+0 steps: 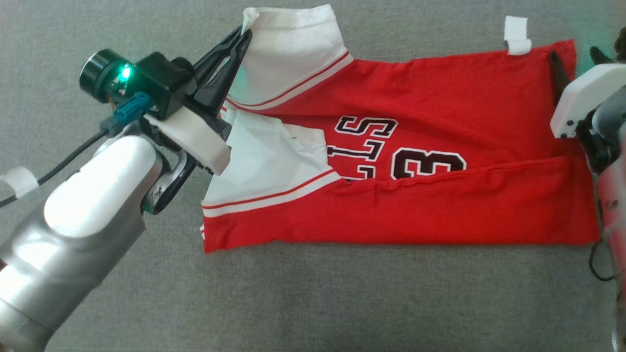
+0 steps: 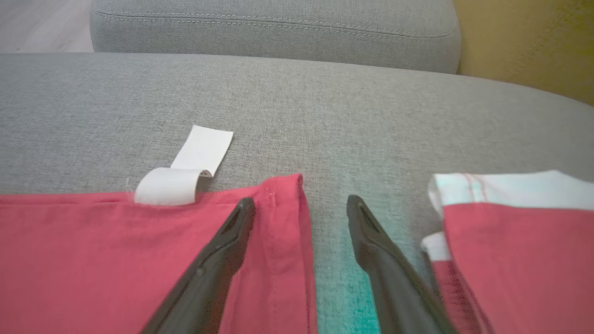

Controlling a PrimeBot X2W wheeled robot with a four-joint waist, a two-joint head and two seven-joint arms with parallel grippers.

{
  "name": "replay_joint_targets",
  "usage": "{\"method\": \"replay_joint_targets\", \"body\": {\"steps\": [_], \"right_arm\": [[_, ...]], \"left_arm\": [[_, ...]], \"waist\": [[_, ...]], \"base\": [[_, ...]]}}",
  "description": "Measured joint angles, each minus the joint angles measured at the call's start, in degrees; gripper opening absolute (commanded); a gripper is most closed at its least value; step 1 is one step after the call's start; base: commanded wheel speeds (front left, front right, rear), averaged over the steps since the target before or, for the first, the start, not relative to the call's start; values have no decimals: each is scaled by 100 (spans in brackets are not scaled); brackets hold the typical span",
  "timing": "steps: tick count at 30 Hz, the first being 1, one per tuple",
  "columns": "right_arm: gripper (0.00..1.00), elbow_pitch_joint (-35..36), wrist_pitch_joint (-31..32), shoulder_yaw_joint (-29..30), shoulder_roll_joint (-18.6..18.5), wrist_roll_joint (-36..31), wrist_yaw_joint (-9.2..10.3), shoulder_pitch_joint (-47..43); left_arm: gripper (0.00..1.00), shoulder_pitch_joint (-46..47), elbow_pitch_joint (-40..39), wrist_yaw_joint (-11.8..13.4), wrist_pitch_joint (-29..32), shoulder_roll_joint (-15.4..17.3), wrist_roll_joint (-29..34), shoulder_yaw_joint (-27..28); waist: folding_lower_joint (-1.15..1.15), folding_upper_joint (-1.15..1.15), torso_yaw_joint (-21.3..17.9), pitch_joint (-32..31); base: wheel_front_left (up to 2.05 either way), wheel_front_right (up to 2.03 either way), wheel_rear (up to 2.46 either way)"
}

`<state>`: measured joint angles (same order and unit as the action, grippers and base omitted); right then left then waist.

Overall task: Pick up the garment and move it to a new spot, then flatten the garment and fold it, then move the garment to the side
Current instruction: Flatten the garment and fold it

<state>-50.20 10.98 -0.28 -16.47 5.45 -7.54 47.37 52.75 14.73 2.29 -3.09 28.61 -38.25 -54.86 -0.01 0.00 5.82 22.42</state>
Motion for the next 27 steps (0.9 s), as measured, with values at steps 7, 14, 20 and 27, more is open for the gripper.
{"method": "replay_joint_targets", "body": {"steps": [7,14,20,27], "right_arm": [[43,-438,-89,-104,-40,-59,0,320],[0,-712,-334,-327,-27,149,0,578],[0,-599,-820,-397,125,697,0,849],[0,-326,-1203,-488,247,1361,0,1437]], "left_arm": [[0,121,-22,5,0,-43,51,-37],[0,195,203,7,7,-36,49,-36],[0,383,690,19,-34,46,41,131],[0,1144,1706,-121,-376,-8,120,320]], "waist": [[0,0,92,167],[0,0,12,150],[1,0,-217,23],[1,0,-497,45]], "base": [[0,0,0],[0,0,0],[0,0,0],[0,0,0]]}}
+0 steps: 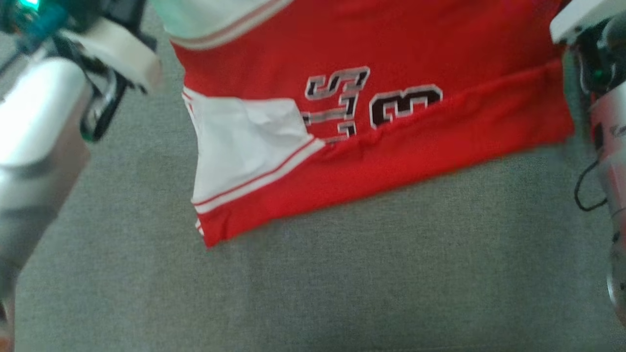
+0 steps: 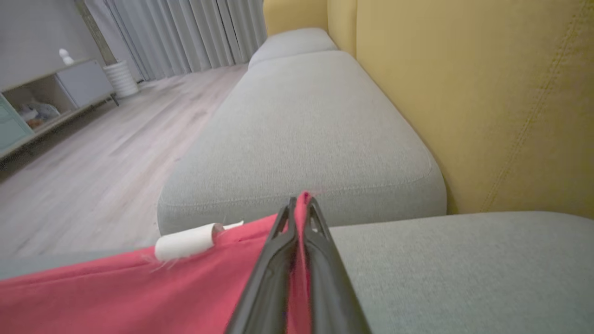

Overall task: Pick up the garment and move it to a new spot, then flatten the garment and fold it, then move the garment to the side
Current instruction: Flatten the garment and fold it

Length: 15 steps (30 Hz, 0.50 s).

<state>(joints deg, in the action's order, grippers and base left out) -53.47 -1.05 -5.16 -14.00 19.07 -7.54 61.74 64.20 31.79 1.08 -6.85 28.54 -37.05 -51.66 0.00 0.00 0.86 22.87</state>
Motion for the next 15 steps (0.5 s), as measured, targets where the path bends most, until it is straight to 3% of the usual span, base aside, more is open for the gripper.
{"method": "replay_joint_targets", "body": {"steps": [8,15], "right_arm": [[0,-404,-312,83,45,126,0,217],[0,-603,-241,-363,-71,366,0,98]], "left_arm": [[0,610,1073,-245,-441,-408,208,-9],[0,391,1393,-483,-587,-627,259,-296]], "waist": [[0,0,0,68],[0,0,136,-82]], "base": [[0,0,0],[0,0,0]]}}
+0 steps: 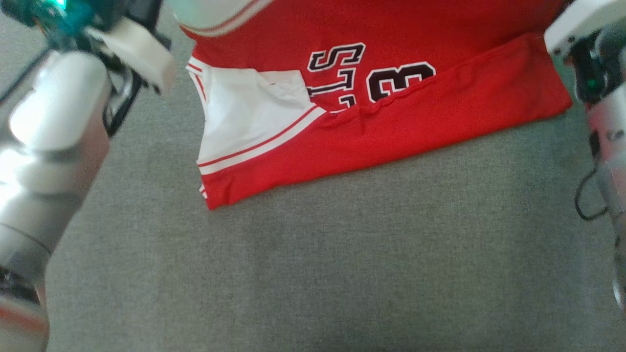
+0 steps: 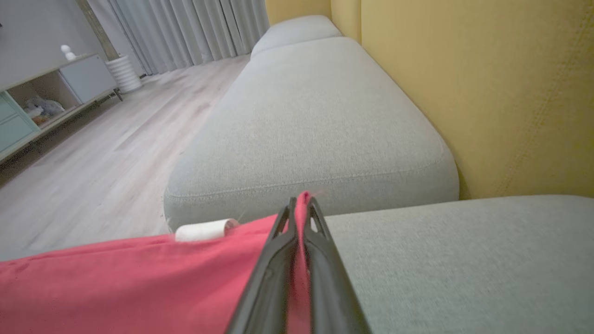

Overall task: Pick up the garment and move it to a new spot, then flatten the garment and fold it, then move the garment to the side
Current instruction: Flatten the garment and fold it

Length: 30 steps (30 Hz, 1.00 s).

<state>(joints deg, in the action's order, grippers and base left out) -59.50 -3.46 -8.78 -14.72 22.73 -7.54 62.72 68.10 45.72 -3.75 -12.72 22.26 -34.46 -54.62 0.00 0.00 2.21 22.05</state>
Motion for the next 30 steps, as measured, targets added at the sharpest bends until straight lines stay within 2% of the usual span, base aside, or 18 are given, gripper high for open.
{"method": "replay_joint_targets", "body": {"steps": [6,12,17,22,30], "right_arm": [[0,-208,286,-430,-403,110,0,-556],[0,-163,747,-969,-627,483,0,-1009],[0,138,1154,-1553,-948,693,0,-1241],[0,289,1377,-2047,-1302,746,0,-1349],[0,517,1691,-2414,-1423,1111,0,-1514]], "left_arm": [[0,-628,-254,-140,126,112,23,-292],[0,-1296,-1148,-287,879,474,-181,-732],[0,-1714,-1994,-285,1530,868,-321,-998],[0,-1891,-2673,-270,2051,1065,-658,-1042],[0,-2073,-3149,-123,2646,1308,-800,-1199]], "waist": [[1,0,118,-239],[1,0,226,-471],[1,0,243,-596],[0,0,212,-675],[1,0,162,-744]], "base": [[0,0,0],[0,0,0],[0,0,0],[0,0,0],[0,0,0]]}}
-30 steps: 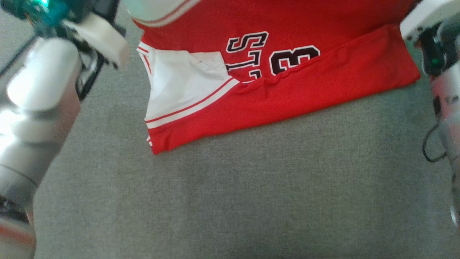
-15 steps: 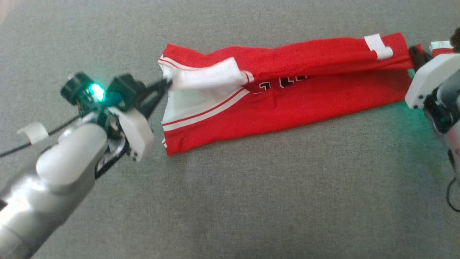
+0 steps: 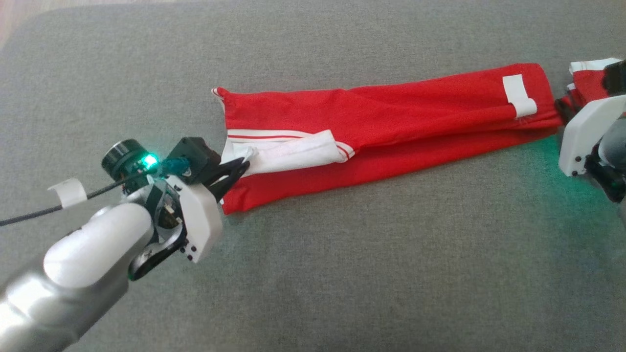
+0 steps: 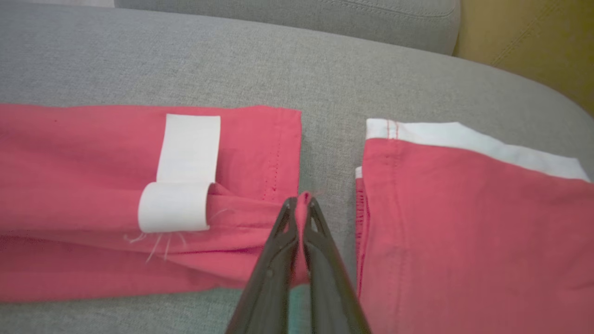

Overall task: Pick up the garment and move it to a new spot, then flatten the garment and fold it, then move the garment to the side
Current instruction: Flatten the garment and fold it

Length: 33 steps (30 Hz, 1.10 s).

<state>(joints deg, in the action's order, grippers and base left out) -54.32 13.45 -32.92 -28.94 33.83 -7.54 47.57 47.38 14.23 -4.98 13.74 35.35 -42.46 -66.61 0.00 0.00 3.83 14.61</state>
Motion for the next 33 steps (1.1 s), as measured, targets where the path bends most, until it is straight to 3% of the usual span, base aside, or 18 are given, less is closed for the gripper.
{"method": "replay_joint_targets", "body": {"steps": [4,5,6,7,11,14,21,26,33], "right_arm": [[0,142,158,-170,-30,261,0,-34],[13,164,196,-193,-30,328,0,-34],[100,185,226,-215,-35,370,0,-34],[100,189,229,-221,-37,420,0,-34],[100,210,318,-188,-42,690,0,-34],[100,328,107,-68,-43,821,0,-20],[100,539,-1083,402,54,855,0,36],[100,668,-2182,858,448,781,0,10],[100,800,-2727,1447,1149,312,0,-680]], "left_arm": [[0,-62,-93,66,126,4,-2,-32],[2,-76,-93,101,153,4,-20,-53],[50,-92,-92,103,200,4,-58,-70],[100,-106,-92,126,220,2,-60,-85],[100,-177,-53,324,78,-44,-59,-68],[100,-221,52,617,-287,-136,-91,146],[100,-332,457,1485,-1818,-491,-283,1085],[100,-712,678,1872,-2696,-806,-445,1644],[100,-1372,548,2094,-2806,-1134,-47,2423]], "waist": [[0,0,-33,-2],[0,0,-41,-3],[0,0,-49,-6],[0,0,-56,-11],[0,0,-88,-74],[0,0,-113,-154],[0,0,-169,-416],[0,0,-157,-599],[0,0,-127,-805]], "base": [[0,0,0],[0,0,0],[0,0,0],[0,0,0],[0,0,0],[0,0,0],[0,0,0],[0,0,0],[0,0,0]]}}
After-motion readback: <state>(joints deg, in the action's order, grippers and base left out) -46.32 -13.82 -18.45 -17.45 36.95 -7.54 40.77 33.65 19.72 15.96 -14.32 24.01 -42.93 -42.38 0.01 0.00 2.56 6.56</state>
